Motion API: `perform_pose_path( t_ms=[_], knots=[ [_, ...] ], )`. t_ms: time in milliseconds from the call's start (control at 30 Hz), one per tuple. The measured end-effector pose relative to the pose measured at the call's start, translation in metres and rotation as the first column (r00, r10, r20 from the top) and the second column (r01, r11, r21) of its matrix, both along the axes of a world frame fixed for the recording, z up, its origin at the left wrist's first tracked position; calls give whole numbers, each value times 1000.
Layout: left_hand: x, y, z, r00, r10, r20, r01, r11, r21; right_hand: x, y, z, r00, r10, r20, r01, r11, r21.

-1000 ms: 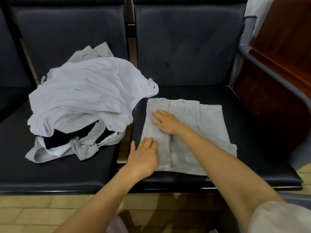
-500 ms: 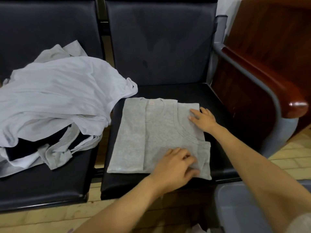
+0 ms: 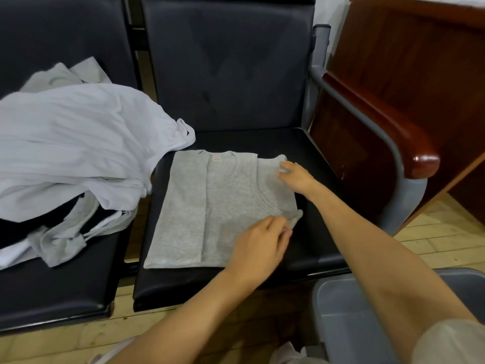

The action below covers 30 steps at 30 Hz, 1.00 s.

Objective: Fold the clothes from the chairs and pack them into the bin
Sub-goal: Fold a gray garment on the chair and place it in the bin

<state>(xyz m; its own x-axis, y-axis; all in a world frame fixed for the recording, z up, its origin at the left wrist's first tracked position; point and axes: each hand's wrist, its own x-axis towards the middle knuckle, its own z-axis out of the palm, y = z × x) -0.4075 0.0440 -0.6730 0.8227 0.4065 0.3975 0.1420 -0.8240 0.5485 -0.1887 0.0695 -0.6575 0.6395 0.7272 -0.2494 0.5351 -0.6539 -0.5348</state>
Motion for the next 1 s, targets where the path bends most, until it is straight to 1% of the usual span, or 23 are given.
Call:
perform_pose_path(
  t_ms=[67,200,300,333,400,433,467,500,533,600,667,700,767,833,867,933,1000],
  knots=[
    [-15,12,8,999,41,-26,-43,994,-102,-9,11,13,1000,0,2,0,999,46],
    [-54,40,18,994,95,-57,-105,974,-203,-36,54,29,996,85,-14,-83,991,108],
    [-78,64,15,978,160,-137,-188,955,-231,-63,89,27,982,186,28,-187,981,52],
    [-84,70,14,970,166,-178,-202,956,-212,-72,99,24,973,227,46,-228,973,18],
    [-91,77,11,944,146,-295,-180,979,-93,-86,110,15,945,320,62,-319,947,-39],
    [-94,78,9,930,135,-343,-157,987,-37,-91,112,10,930,359,74,-357,933,-48],
    [-96,79,7,919,125,-374,-141,990,-15,-94,110,6,921,382,73,-379,924,-50],
    [-97,79,4,914,113,-390,-131,991,-19,-97,104,2,913,400,79,-397,917,-51],
    [-98,78,3,912,102,-397,-124,992,-32,-99,96,-2,902,413,121,-408,910,-68],
    [-100,77,2,916,84,-391,-112,992,-50,-105,71,-11,868,432,246,-427,901,-75],
    [-103,76,3,921,69,-383,-97,994,-54,-113,40,-20,828,457,323,-480,877,-11],
    [-105,76,4,923,62,-379,-90,994,-56,-118,23,-24,803,478,356,-520,854,27],
    [-109,77,6,922,42,-384,-84,992,-92,-129,-12,-28,739,526,422,-597,801,47],
    [-114,78,7,923,25,-383,-89,985,-150,-137,-47,-29,678,560,476,-639,770,4],
    [-117,79,7,923,13,-384,-90,979,-184,-139,-63,-29,666,572,479,-639,768,-28],
    [-125,81,10,923,-14,-384,-78,971,-224,-134,-88,-30,675,557,484,-615,787,-49],
    [-135,84,12,926,-11,-378,-68,979,-193,-131,-104,-23,685,531,498,-594,804,-41]
  ],
)
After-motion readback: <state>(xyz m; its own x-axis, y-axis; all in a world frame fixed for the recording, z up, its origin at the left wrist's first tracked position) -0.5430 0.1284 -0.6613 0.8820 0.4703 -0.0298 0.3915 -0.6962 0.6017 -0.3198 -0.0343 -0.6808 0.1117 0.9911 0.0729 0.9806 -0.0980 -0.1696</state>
